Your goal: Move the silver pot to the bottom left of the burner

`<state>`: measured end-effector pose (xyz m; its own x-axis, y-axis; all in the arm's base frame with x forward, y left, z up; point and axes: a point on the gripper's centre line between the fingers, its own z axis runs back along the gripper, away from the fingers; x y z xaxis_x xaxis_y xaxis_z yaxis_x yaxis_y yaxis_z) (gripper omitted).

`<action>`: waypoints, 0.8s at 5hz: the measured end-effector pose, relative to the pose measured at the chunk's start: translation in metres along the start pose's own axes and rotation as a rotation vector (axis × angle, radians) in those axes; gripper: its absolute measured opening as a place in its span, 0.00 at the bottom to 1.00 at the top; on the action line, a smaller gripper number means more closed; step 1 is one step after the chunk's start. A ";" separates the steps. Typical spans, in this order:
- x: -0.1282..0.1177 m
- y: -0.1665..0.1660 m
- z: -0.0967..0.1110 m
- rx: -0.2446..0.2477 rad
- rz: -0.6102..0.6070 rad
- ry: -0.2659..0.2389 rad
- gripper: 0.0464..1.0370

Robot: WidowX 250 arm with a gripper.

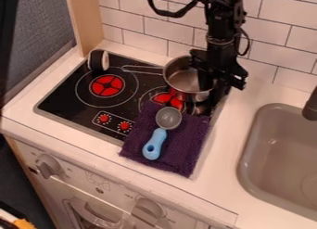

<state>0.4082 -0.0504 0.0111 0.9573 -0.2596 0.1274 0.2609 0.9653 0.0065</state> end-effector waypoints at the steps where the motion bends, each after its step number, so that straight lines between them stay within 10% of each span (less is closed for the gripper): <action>1: -0.001 0.001 0.000 0.009 0.000 0.008 0.13; 4: 0.007 0.002 0.003 -0.056 0.082 -0.137 0.04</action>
<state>0.4152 -0.0506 0.0148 0.9505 -0.1704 0.2597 0.1930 0.9791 -0.0642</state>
